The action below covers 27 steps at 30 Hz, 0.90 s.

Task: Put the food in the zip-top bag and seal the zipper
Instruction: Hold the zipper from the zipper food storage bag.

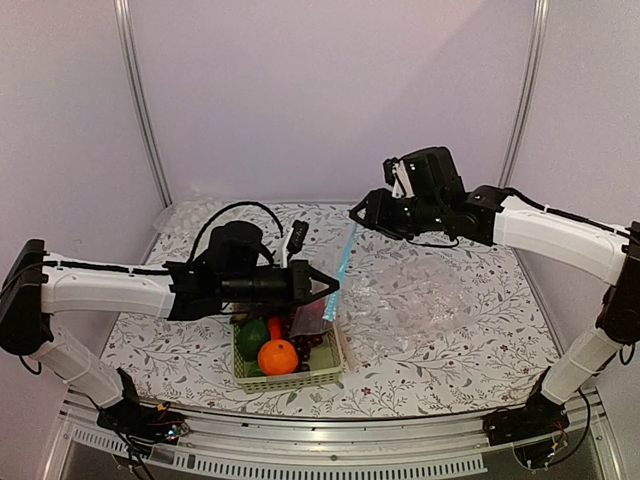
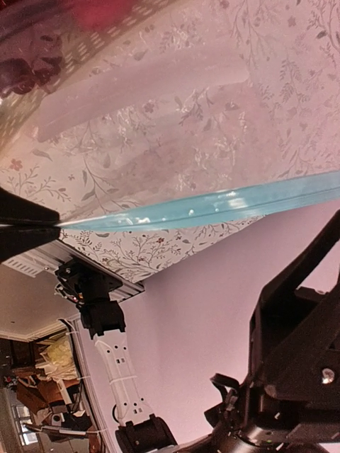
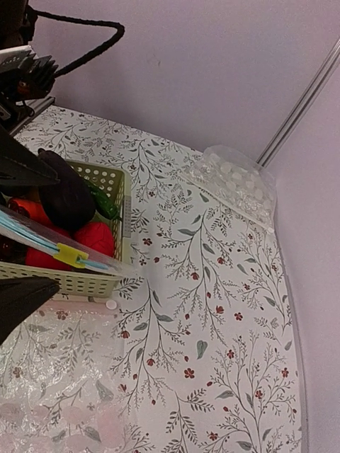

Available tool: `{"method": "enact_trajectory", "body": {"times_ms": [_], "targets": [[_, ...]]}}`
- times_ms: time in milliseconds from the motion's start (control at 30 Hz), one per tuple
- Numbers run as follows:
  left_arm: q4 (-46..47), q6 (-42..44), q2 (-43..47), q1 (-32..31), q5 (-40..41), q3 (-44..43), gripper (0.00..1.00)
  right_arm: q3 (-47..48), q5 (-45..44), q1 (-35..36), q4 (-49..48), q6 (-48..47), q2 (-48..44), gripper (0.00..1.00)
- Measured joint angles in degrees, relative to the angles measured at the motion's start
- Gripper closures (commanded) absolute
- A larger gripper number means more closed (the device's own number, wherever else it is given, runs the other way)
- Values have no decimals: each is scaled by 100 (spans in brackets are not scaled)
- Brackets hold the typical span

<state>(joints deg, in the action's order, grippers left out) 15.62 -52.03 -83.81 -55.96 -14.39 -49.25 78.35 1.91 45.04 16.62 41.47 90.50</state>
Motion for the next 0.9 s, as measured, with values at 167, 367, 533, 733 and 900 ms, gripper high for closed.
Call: {"method": "enact_trajectory", "body": {"times_ms": [167, 367, 533, 733, 900], "targets": [[2, -7, -13, -4, -2, 0, 100, 249, -315, 0, 188, 11, 177, 61], [4, -7, -13, -9, -7, 0, 100, 352, -442, 0, 328, 35, 385, 66], [4, -7, -13, -13, -9, 0, 100, 356, -437, 0, 361, 79, 420, 70], [4, -7, -13, -17, -9, 0, 100, 358, -369, 2, 354, 125, 420, 78], [4, -7, -13, -20, -9, 0, 100, 361, -302, 2, 350, 146, 431, 87]]}}
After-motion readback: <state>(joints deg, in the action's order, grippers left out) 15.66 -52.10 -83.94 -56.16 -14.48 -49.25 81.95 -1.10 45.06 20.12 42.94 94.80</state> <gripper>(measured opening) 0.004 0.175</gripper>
